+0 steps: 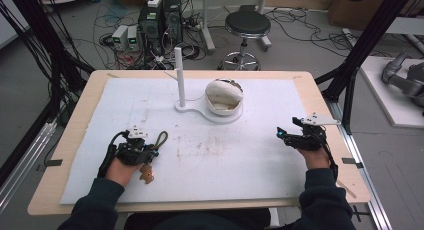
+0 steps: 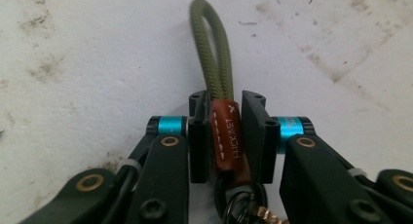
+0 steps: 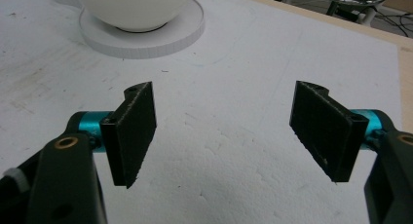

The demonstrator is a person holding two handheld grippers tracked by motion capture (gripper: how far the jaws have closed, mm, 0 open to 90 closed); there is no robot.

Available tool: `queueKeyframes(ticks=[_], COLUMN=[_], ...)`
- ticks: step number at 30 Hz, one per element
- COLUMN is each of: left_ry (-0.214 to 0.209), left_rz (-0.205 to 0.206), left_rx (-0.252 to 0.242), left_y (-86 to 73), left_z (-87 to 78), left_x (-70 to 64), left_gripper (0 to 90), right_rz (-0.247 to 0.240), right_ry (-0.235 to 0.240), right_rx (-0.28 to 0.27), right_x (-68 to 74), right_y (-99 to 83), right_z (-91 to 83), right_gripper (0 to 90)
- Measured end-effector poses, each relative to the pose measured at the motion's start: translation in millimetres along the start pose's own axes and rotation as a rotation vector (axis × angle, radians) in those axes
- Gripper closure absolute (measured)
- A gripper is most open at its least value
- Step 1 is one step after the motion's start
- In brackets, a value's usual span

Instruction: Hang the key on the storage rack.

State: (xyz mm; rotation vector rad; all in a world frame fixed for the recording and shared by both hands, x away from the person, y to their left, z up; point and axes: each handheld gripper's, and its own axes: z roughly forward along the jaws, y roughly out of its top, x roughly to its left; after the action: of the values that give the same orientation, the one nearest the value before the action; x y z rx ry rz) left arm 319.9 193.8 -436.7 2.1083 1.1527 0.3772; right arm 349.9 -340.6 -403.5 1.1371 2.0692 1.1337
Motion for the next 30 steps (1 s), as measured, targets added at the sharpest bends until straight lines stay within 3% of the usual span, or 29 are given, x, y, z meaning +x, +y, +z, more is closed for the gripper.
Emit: queueKeyframes(ticks=[2, 3, 5, 7, 8, 9, 10, 11, 12, 15, 20, 23, 24, 25, 26, 29, 30], left_ry=[-0.002, -0.023, -0.026, -0.042, -0.042, -0.054, -0.054, -0.064, -0.064, -0.075, -0.063, -0.059, -0.059, -0.064, -0.064, -0.086, -0.086], left_rz=[-0.007, -0.047, -0.053, -0.082, -0.082, -0.099, -0.099, -0.114, -0.114, -0.15, -0.14, -0.137, -0.137, -0.126, -0.126, -0.101, -0.101], left_rx=[-0.024, -0.084, -0.104, -0.193, -0.193, -0.251, -0.251, -0.293, -0.293, -0.353, -0.419, -0.49, -0.49, -0.522, -0.522, -0.56, -0.56], left_y=[1.4, 4.7, 6.1, 8.2, 8.2, 9.3, 9.3, 10.0, 10.0, 12.3, 23.1, 36.4, 36.4, 46.5, 46.5, 70.6, 70.6], left_z=[-0.9, -4.7, -7.8, -16.4, -16.4, -24.0, -24.0, -28.9, -28.9, -36.5, -48.1, -57.8, -57.8, -60.9, -60.9, -65.0, -65.0], left_x=[1.9, 5.5, 7.8, 12.1, 12.1, 16.5, 16.5, 20.0, 20.0, 26.9, 30.6, 30.0, 30.0, 29.9, 29.9, 26.9, 26.9], left_gripper=[75.4, 75.7, 76.1, 76.2, 76.3, 76.3, 76.3, 76.3, 76.4, 76.4, 77.0, 77.0, 77.0, 77.0, 77.0, 77.0, 77.0], right_rz=[-0.002, -0.001, 0.005, 0.009, 0.009, 0.003, 0.003, 0.0, 0.0, 0.01, 0.01, 0.011, 0.01, 0.011, 0.011, 0.013, 0.009], right_ry=[0.0, -0.002, -0.003, -0.002, -0.002, -0.003, -0.003, -0.003, -0.003, -0.003, -0.006, -0.007, -0.008, -0.01, -0.01, -0.006, -0.009], right_rx=[-0.001, -0.005, -0.003, -0.001, -0.001, -0.004, -0.004, -0.009, -0.009, -0.013, -0.029, -0.038, -0.04, -0.042, -0.042, -0.039, -0.04], right_x=[-0.3, -1.3, -1.6, -1.5, -1.5, -1.1, -1.1, -0.7, -0.7, -1.0, -1.9, -1.8, -2.0, -2.1, -2.1, -1.5, -1.6], right_y=[0.0, -0.1, -0.2, -0.2, -0.2, -0.1, -0.1, 0.2, 0.2, 0.5, 1.5, 2.5, 2.7, 2.8, 2.8, 2.6, 2.7], right_z=[0.0, -0.1, -0.2, -0.1, -0.1, -0.2, -0.2, -0.5, -0.5, -1.8, -3.8, -5.5, -6.1, -6.3, -6.3, -5.9, -5.5], right_gripper=[25.5, 25.5, 25.5, 25.5, 25.5, 25.5, 25.5, 25.5, 25.5, 25.5, 25.5, 25.5, 25.5, 25.5, 25.5, 25.5, 25.5])
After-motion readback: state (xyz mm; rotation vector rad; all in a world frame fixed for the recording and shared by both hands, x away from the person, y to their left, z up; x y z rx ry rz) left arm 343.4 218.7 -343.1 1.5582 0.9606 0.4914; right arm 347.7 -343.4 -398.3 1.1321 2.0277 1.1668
